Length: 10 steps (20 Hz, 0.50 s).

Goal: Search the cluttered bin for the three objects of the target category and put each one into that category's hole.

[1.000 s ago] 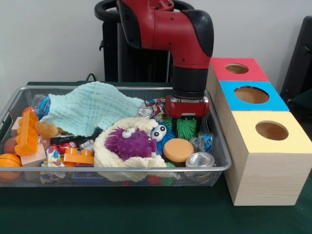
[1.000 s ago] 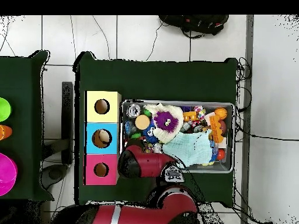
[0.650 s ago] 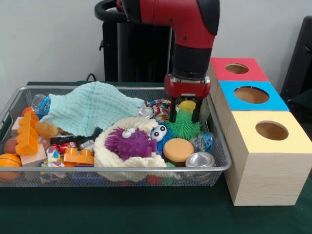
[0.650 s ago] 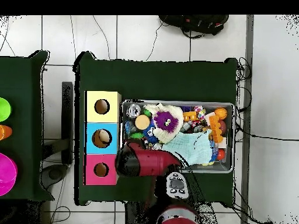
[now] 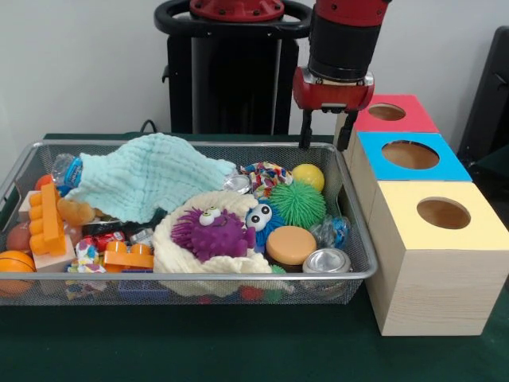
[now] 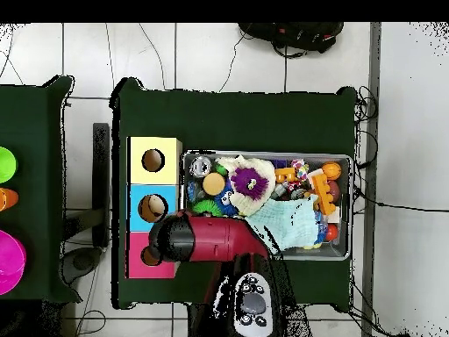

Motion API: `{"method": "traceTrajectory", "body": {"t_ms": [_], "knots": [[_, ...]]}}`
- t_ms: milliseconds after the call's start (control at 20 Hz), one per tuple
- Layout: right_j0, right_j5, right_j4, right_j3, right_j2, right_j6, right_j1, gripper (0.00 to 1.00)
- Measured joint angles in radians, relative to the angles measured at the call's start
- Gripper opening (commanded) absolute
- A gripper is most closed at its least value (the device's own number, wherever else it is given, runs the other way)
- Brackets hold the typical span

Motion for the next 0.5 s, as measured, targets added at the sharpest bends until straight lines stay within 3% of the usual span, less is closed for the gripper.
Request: {"method": "traceTrajectory", "body": {"t_ms": [200,500], "knots": [[-0.015,-0.013,0.0,-0.014,0.002,0.0,0.007,1.0],[-0.13,-0.053,-0.001,-0.079,0.036,0.0,0.096,1.0]]}}
